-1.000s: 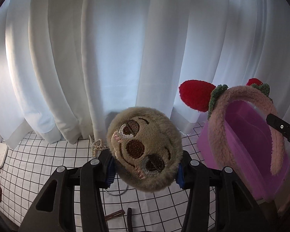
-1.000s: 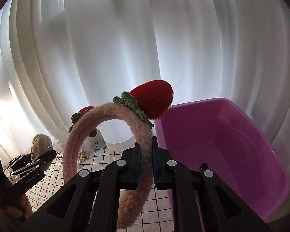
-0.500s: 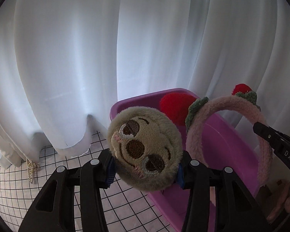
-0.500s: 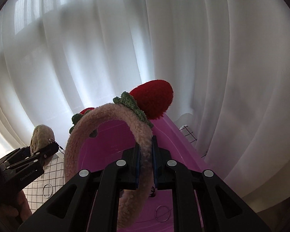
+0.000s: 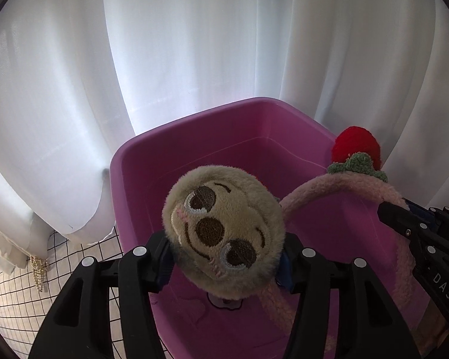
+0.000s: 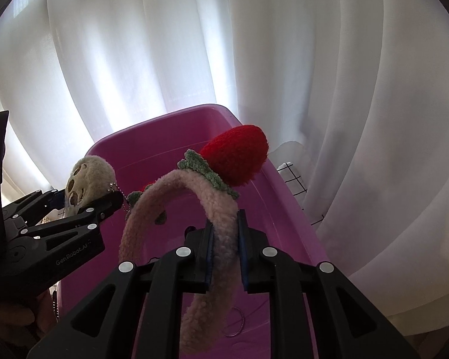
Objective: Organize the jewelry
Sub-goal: 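Lift and carry the plush sloth and headband with both tools over the bin, then open both tools to drop the sloth and headband into the bin, then move both open tools back over the table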
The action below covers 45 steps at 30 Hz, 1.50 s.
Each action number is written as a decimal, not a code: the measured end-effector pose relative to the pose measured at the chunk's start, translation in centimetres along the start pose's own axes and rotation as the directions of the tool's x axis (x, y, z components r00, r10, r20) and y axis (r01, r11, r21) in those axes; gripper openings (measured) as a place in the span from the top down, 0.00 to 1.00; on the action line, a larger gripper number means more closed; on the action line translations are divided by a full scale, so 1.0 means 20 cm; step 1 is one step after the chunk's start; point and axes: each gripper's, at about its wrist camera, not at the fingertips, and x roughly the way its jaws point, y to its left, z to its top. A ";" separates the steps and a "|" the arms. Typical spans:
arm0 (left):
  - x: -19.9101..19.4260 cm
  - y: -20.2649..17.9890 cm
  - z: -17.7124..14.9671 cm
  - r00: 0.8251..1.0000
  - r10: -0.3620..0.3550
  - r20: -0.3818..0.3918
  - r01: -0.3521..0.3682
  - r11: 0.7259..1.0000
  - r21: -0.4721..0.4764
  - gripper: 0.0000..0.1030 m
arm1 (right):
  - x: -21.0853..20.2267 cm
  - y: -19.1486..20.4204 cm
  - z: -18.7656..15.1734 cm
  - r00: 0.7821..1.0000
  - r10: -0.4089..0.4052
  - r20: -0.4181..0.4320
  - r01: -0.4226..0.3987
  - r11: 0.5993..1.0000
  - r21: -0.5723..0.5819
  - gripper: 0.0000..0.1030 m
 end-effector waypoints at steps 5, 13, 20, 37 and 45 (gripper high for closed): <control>0.08 0.02 0.00 0.999 0.017 -0.028 -0.017 1.000 -0.017 0.43 | 0.06 0.01 0.01 1.000 0.009 -0.029 -0.009 1.000 -0.019 0.76; 0.06 0.04 0.00 0.999 0.045 -0.013 -0.045 0.999 -0.009 0.19 | 0.04 0.00 0.02 1.000 0.014 -0.003 -0.014 1.000 -0.021 0.51; -0.01 0.07 0.01 0.999 0.051 0.008 -0.051 0.998 -0.031 0.15 | -0.01 -0.01 0.03 1.000 0.017 0.014 -0.017 1.000 0.000 0.51; -0.43 0.51 -0.16 0.989 0.115 0.096 -0.091 0.970 -0.224 0.09 | -0.18 0.29 -0.03 0.981 0.185 0.059 -0.185 0.983 -0.010 0.47; -0.67 0.95 -0.39 0.974 0.205 0.093 -0.163 0.927 -0.337 0.07 | -0.30 0.61 -0.05 0.959 0.270 0.085 -0.261 0.960 -0.105 0.44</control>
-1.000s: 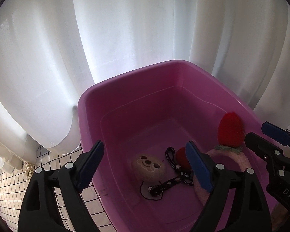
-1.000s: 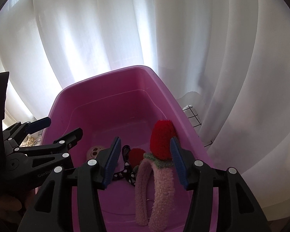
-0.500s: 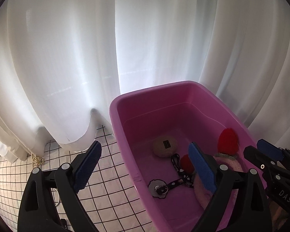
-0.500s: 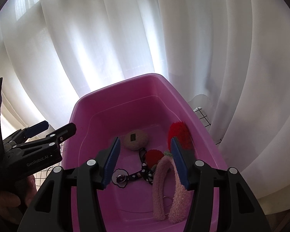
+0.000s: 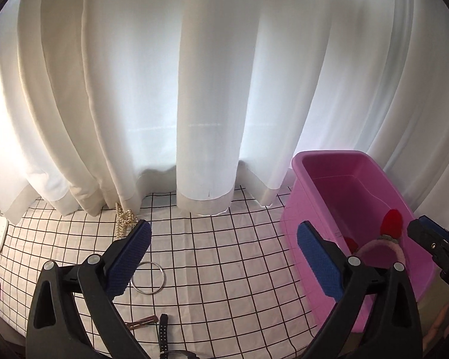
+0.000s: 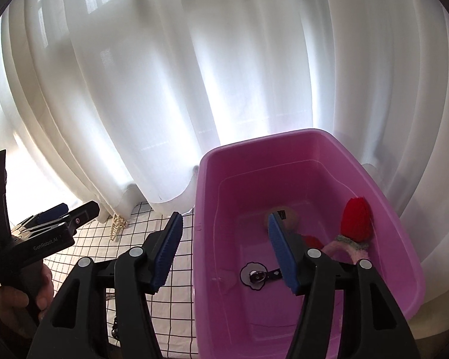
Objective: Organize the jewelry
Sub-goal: 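Move both open tools back over the table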
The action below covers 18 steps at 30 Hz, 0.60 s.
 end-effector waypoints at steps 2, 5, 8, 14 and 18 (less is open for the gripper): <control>-0.03 0.14 0.00 1.000 0.028 0.004 -0.028 0.999 -0.027 0.06 | 0.00 0.10 0.00 1.000 0.027 0.004 -0.027 0.999 -0.028 0.43; -0.09 0.36 -0.01 0.996 0.085 0.014 -0.084 0.994 -0.066 0.06 | 0.00 0.24 0.00 0.998 0.064 0.003 -0.063 0.995 -0.071 0.42; -0.11 0.56 -0.03 0.989 0.148 0.009 -0.146 0.985 -0.093 0.06 | 0.03 0.36 -0.01 0.995 0.103 -0.015 -0.104 0.990 -0.098 0.41; -0.07 0.85 -0.18 0.974 0.219 -0.054 -0.225 0.964 -0.145 0.06 | 0.17 0.56 -0.11 0.983 0.148 -0.108 -0.162 0.978 -0.135 0.41; -0.02 0.94 -0.30 0.972 0.218 -0.088 -0.229 0.963 -0.146 0.06 | 0.29 0.65 -0.23 0.969 0.159 -0.191 -0.186 0.973 -0.134 0.41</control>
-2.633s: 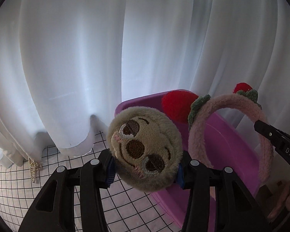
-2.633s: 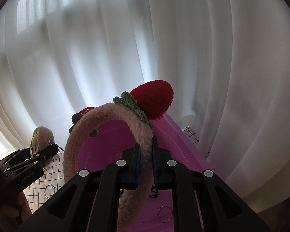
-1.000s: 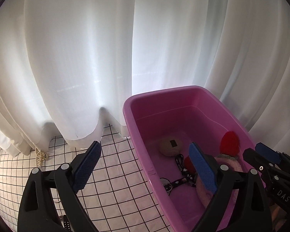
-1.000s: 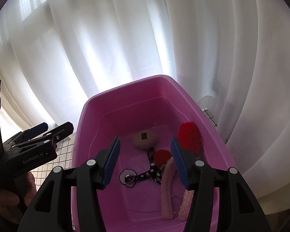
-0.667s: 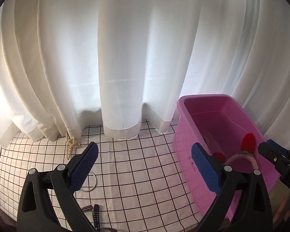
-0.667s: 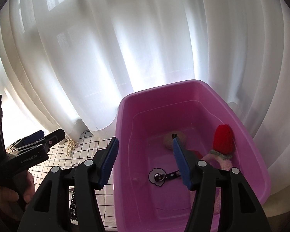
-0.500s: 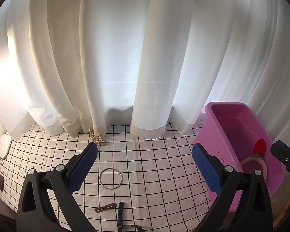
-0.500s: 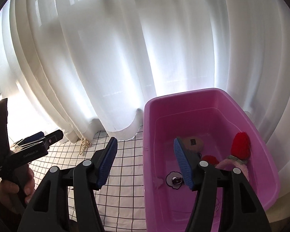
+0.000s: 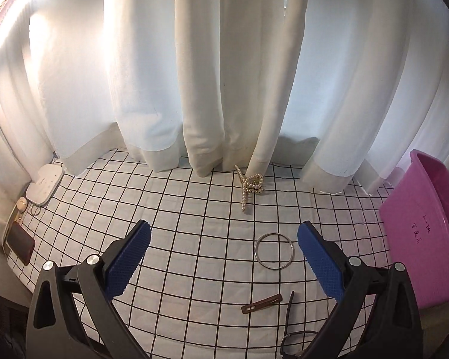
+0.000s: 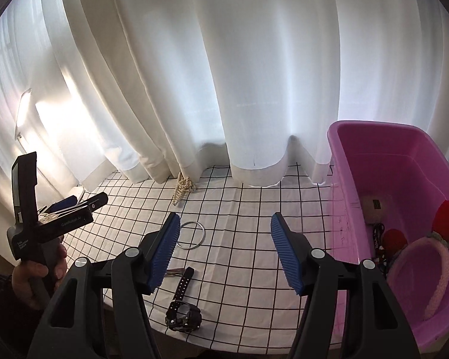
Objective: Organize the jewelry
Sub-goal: 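Move both open tools back over the table, then approach the brown hair clip with the left tool while the right tool approaches the black watch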
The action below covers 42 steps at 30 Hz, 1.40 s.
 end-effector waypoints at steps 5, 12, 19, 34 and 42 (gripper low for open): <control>0.11 0.02 -0.15 0.998 -0.022 -0.052 0.023 0.999 0.024 0.06 | 0.20 0.09 -0.17 0.989 0.032 -0.143 -0.031 0.999 0.008 0.41; 0.27 0.00 -0.35 0.990 -0.037 -0.135 0.045 0.998 0.051 0.06 | 0.43 0.15 -0.42 0.951 0.062 -0.303 -0.048 0.997 0.054 0.41; 0.41 -0.01 -0.51 0.978 -0.048 -0.201 0.065 0.995 0.079 0.06 | 0.55 0.15 -0.55 0.931 0.061 -0.361 -0.029 0.995 0.093 0.41; 0.57 -0.12 -0.62 0.968 -0.087 -0.236 0.127 0.979 0.162 0.06 | 0.65 0.17 -0.65 0.915 0.058 -0.400 -0.012 0.993 0.116 0.41; 0.60 -0.11 -0.62 0.968 -0.085 -0.236 0.121 0.982 0.144 0.06 | 0.70 0.19 -0.67 0.905 0.039 -0.423 0.008 0.994 0.108 0.41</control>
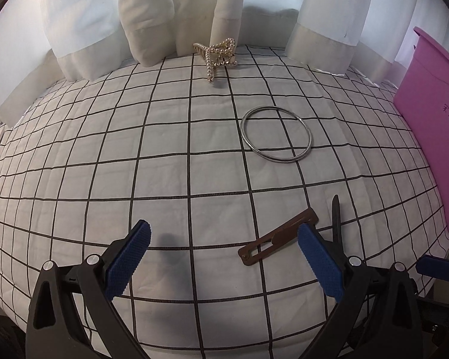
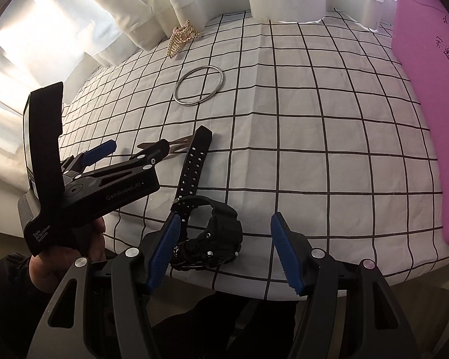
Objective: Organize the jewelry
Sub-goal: 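Approach the brown hair clip with the left tool while the right tool approaches the black watch, then grasp the brown hair clip with the left tool while the right tool grasps the black watch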
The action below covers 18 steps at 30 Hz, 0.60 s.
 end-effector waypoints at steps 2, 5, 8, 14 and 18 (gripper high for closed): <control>0.00 0.00 0.00 1.000 0.000 -0.001 0.000 1.000 -0.001 0.06 | 0.02 0.00 0.00 1.000 -0.017 -0.009 0.017 1.000 0.000 0.41; 0.00 0.00 0.00 1.000 -0.001 0.007 0.001 1.000 -0.006 0.06 | 0.04 0.00 0.01 0.999 -0.024 -0.022 0.024 1.000 0.006 0.41; 0.01 0.00 0.00 1.000 0.002 0.013 -0.002 1.000 -0.013 0.06 | 0.07 0.02 0.03 0.998 -0.052 -0.046 0.051 0.999 -0.015 0.41; 0.01 0.02 0.00 1.000 0.008 0.019 -0.008 1.000 -0.028 0.06 | 0.16 0.04 0.05 0.982 -0.125 -0.138 0.117 0.991 -0.068 0.41; 0.00 0.03 0.00 1.000 0.012 0.024 -0.011 0.999 -0.031 0.06 | 0.20 0.03 0.03 0.975 -0.161 -0.150 0.148 0.984 -0.097 0.42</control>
